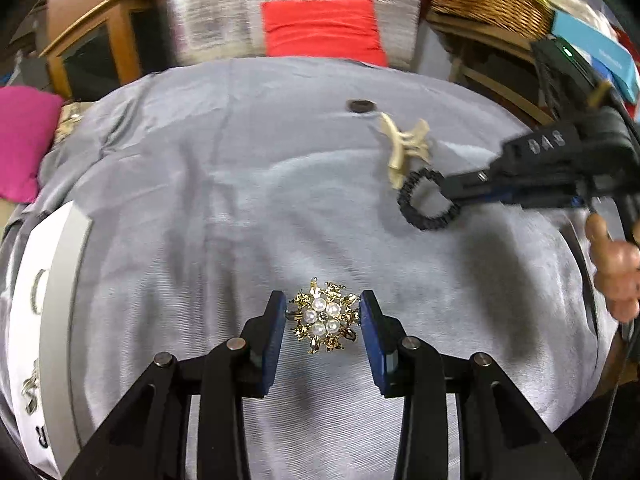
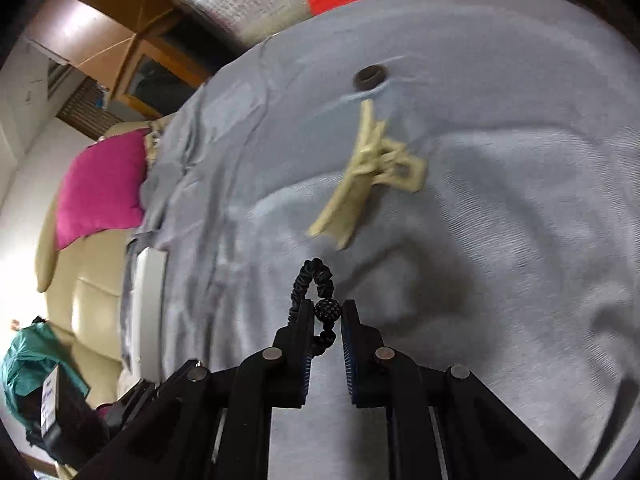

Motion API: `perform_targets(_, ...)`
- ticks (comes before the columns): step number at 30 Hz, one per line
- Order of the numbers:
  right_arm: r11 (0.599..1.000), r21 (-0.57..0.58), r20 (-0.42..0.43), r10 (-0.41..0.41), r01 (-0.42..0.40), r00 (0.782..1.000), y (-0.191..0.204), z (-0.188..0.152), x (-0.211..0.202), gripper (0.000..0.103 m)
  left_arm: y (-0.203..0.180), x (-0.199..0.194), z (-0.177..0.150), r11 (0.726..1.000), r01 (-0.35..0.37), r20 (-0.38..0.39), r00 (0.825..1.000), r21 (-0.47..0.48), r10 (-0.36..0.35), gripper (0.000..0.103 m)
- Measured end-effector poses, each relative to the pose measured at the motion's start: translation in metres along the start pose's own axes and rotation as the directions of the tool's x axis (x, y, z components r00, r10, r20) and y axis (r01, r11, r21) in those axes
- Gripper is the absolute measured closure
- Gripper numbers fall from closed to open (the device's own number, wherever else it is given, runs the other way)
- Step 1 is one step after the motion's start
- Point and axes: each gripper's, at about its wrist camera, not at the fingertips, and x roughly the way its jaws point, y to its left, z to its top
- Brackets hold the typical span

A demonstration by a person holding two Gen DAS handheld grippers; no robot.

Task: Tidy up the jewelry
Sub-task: 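Grasp the black beaded bracelet with the right tool while the left grasps the gold pearl brooch, then carry the brooch and bracelet over the white tray with both tools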

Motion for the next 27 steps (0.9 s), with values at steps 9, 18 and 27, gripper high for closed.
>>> perform_targets(9,0.993,-0.066,0.001,0.099,-0.098,0.995,0.064,-0.009,0.018,0.088,0.048,-0.024,-0.006,0.992,-0.080,0.044,0.995,-0.097,0.085,0.064)
perform_targets(18,0.971,-0.150,0.017,0.192,-0.187,0.981,0.145,-0.021,0.044,0.088,0.110,-0.066,-0.019,0.968,-0.129,0.115,0.981,-0.217,0.156,0.064)
perform_targets(27,0.939,-0.234,0.019,0.263,-0.251,0.965,0.213,-0.037,0.064,0.088,0.195,-0.107,-0.054,0.893,-0.200,0.097,0.961,-0.403,0.259,0.064)
